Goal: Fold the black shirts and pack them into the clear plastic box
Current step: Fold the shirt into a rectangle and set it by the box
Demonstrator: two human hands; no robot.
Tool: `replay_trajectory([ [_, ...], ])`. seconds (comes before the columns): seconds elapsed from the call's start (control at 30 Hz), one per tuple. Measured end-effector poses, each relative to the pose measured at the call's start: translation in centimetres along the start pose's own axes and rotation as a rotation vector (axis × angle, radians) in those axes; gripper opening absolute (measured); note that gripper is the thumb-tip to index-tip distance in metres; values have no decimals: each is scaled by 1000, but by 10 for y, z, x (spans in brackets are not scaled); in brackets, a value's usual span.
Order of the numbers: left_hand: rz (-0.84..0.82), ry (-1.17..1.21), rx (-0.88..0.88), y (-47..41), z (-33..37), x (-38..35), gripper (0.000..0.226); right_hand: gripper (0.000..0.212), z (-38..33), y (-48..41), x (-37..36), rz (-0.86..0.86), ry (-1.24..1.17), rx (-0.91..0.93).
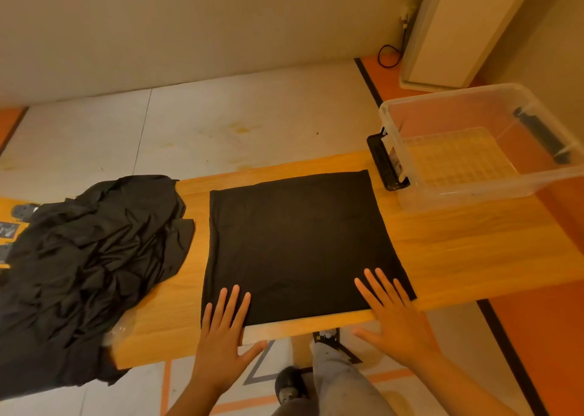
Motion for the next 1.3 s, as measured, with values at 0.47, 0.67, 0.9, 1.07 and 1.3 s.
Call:
replay_trajectory([
  [0.47,63,2,-69,42,-17,7,107,77,24,37,18,267,-98,12],
  [0.67,94,316,200,43,-28,61,43,43,54,42,41,268,-343,-152],
  [0.9,556,541,94,17,-16,207,42,11,62,15,173,488,-588,-269],
  [1.07,740,724,84,3,-23,278,15,15,63,0,255,476,-885,-227],
  [1.3,736,729,44,7,-43,331,19,18,35,8,295,108,-1048,-80],
])
Point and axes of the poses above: each hand's wrist, its own y-axis away from the middle knuckle, its own x-axis out of the back of the hand, z = x × y, the point moved 8 cm from there along -y, towards the middle knuckle, and after that the axes turned 5 degrees about y, right-handed, at the moved point
